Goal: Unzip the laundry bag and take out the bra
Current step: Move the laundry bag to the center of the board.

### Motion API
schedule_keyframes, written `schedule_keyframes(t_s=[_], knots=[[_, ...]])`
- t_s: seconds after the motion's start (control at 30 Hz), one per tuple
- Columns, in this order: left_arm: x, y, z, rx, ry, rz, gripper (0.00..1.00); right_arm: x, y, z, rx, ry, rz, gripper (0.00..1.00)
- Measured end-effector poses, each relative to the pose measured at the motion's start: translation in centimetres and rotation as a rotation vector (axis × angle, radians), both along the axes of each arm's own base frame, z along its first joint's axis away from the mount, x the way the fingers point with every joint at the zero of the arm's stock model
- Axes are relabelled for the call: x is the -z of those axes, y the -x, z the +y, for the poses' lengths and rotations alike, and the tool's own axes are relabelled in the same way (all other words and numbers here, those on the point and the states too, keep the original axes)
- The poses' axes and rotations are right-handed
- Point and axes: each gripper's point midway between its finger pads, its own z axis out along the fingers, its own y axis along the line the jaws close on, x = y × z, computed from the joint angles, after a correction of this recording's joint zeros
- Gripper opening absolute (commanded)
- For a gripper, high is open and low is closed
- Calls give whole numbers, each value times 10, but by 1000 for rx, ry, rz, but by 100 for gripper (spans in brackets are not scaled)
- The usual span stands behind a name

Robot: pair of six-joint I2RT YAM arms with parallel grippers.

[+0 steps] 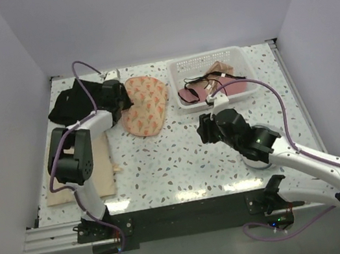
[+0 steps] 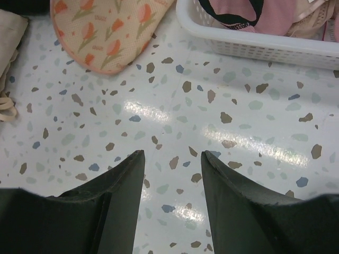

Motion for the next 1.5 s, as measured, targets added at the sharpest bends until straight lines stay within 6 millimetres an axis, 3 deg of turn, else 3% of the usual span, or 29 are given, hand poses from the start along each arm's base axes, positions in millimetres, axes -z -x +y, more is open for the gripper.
schedule_keyframes(t_s=[0.1, 0.27, 0.5, 0.7, 0.8, 0.9, 1.03, 1.13, 1.5], knots=[[-1, -4, 8, -21, 5, 3, 0, 3, -1, -2, 4, 17, 2, 51], [-9, -32, 3, -28, 19, -25, 0, 10, -1, -6, 14, 52, 18, 51], [9, -63, -5, -30, 19, -15, 0, 6, 1, -19, 55, 70, 7, 52], [28, -67, -5, -36, 16, 14, 0, 2, 4, -28, 84, 71, 3, 53], [37, -68, -2, -46, 21, 25, 8, 1, 5, -30, 93, 64, 4, 53], [42, -68, -1, -47, 24, 35, 25, 3, 7, -32, 99, 68, 14, 53], [40, -69, -2, -40, 33, 30, 54, 6, 8, -36, 117, 82, 24, 55], [40, -70, -4, -34, 40, 28, 65, 9, 9, -38, 127, 86, 33, 57], [22, -72, -9, -12, 64, -7, 80, 13, 14, -53, 189, 103, 58, 61]])
